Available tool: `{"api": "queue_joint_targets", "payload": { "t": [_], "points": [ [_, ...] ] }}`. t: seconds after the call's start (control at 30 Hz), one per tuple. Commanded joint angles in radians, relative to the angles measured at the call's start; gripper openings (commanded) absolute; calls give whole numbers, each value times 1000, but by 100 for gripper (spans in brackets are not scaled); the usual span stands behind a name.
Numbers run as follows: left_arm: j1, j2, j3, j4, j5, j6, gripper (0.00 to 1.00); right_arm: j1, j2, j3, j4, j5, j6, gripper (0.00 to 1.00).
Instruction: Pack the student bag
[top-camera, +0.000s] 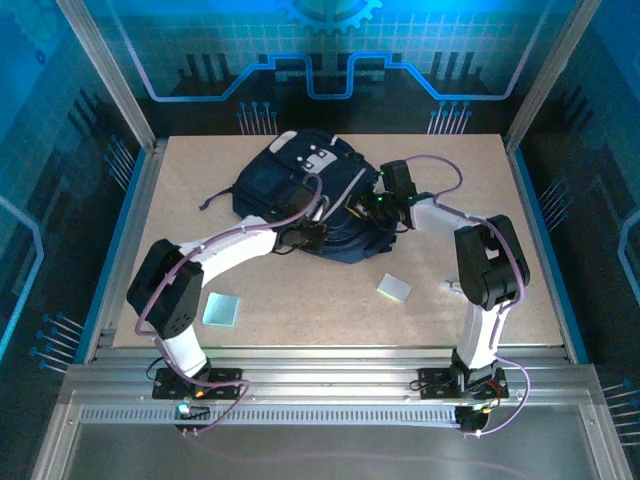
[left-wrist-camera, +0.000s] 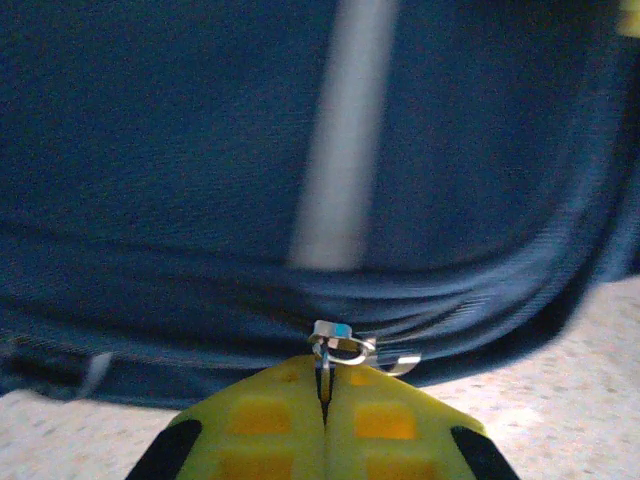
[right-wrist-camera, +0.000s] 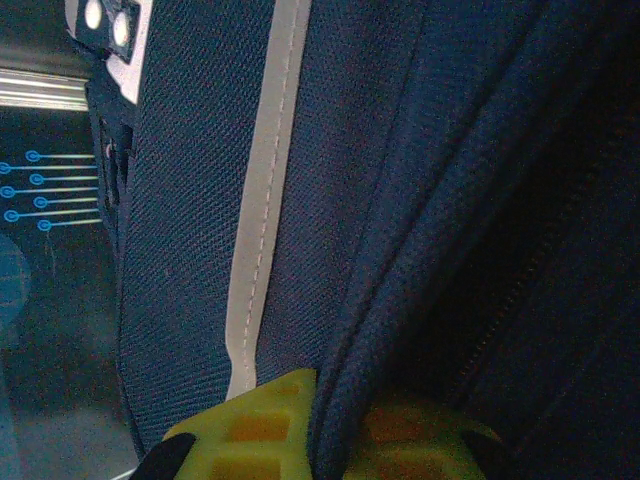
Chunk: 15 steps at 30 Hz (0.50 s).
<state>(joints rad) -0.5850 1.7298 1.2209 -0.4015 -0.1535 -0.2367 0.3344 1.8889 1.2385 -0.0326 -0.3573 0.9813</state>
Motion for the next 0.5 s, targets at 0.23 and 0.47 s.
{"api": "queue_joint_targets", "payload": {
  "t": [0.23, 0.47],
  "points": [
    [194, -66, -4, -70, -18, -46, 38, -41, -39, 98, -109, -82, -144, 21],
    [175, -106, 20, -10, 96, -141, 99, -43, -184, 96, -417, 32, -300, 75]
  ]
}}
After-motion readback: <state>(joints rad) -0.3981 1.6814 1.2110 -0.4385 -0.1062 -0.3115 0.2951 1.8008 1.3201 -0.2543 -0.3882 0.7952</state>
